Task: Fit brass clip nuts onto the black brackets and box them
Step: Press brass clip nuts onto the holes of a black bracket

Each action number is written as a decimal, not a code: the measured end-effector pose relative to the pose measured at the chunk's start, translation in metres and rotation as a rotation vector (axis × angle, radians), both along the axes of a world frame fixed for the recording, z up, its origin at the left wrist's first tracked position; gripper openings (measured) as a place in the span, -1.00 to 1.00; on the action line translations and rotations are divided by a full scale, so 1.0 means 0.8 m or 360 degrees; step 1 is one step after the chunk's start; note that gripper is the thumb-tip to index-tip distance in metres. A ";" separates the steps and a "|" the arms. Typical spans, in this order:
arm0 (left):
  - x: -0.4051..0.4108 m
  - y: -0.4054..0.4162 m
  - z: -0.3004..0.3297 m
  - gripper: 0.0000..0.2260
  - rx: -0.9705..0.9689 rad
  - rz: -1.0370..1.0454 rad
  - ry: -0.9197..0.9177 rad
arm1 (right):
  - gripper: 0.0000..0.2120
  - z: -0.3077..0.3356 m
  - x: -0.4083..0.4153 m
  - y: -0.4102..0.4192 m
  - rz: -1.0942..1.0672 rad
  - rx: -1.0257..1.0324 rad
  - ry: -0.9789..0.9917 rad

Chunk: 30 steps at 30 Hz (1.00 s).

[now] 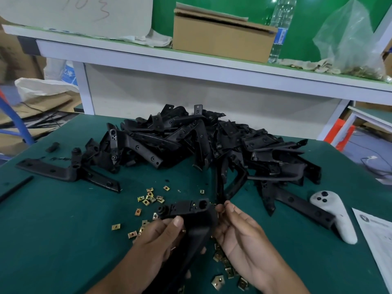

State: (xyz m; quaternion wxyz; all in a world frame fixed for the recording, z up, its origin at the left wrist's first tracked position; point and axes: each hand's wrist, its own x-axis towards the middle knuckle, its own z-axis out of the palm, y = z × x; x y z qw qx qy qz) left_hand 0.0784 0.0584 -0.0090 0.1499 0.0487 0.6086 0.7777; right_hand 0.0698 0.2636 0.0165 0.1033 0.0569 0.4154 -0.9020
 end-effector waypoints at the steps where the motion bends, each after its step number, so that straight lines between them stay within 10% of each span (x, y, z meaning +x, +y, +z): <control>1: -0.001 0.001 0.002 -0.37 -0.0057 0.0014 0.0063 | -0.87 0.000 0.000 0.001 0.0011 -0.0043 -0.0017; 7: 0.002 0.004 0.014 -0.90 -0.0413 -0.0062 0.0532 | -0.94 -0.004 -0.002 0.008 0.0001 -0.0018 0.0022; 19: 0.014 0.003 0.012 -0.50 -0.0787 -0.0120 0.0765 | -0.72 0.020 0.010 0.016 0.0068 0.0576 0.0205; 30: 0.013 0.010 0.004 -0.75 -0.1170 -0.0435 0.1315 | -0.73 0.031 0.024 0.005 0.0331 0.0916 0.0231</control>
